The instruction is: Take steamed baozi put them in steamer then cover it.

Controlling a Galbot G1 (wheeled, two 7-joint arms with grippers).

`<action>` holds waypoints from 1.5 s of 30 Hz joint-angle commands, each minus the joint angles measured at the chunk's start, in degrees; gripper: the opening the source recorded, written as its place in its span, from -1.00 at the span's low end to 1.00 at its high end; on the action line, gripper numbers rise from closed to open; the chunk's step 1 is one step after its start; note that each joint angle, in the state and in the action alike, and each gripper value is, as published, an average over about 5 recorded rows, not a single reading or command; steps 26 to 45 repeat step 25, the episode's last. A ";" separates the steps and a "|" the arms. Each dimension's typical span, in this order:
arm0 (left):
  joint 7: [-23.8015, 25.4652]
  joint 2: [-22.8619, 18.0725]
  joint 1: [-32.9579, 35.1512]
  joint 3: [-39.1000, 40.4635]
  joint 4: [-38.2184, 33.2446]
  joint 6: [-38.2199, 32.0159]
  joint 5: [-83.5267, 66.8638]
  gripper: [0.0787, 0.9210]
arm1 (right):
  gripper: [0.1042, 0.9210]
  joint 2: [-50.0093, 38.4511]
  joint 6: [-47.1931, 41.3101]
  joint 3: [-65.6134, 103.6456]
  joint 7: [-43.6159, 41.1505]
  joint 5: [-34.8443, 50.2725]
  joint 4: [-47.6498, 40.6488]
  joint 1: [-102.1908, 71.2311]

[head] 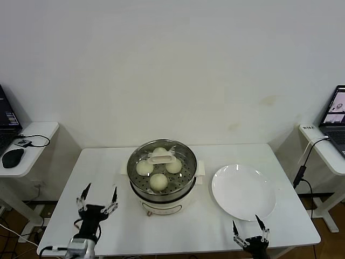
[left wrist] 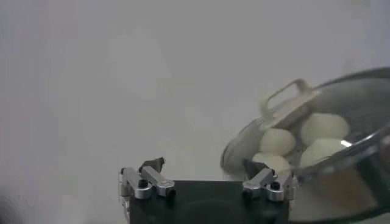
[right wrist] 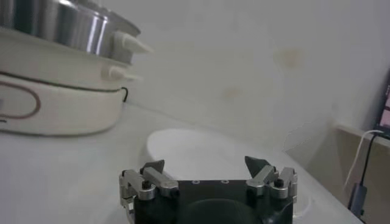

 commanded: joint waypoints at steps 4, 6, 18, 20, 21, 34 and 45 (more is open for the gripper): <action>1.32 -4.90 9.66 -3.35 3.20 -9.95 -13.39 0.77 | 0.76 -2.84 -4.28 -1.95 -1.92 6.26 4.53 -2.33; 1.77 -5.15 10.06 -3.02 3.31 -10.35 -12.90 0.77 | 0.76 -3.04 -4.78 -2.34 -2.11 6.45 4.87 -2.39; 2.53 -5.93 10.19 -1.96 4.70 -12.00 -11.45 0.77 | 0.76 -3.54 -7.32 -5.09 -2.72 9.03 7.10 -3.39; 2.45 -6.01 10.43 -2.03 5.13 -12.32 -11.52 0.77 | 0.76 -3.54 -7.98 -5.42 -2.74 9.29 7.62 -3.65; 2.44 -6.09 10.56 -2.10 5.27 -12.39 -11.51 0.77 | 0.76 -3.55 -8.26 -5.47 -2.68 9.33 7.77 -3.70; 2.50 -6.48 10.96 -2.53 5.39 -12.42 -11.42 0.77 | 0.76 -3.60 -9.22 -5.46 -2.56 9.52 8.21 -3.75; 2.50 -6.48 10.96 -2.53 5.39 -12.42 -11.42 0.77 | 0.76 -3.60 -9.22 -5.46 -2.56 9.52 8.21 -3.75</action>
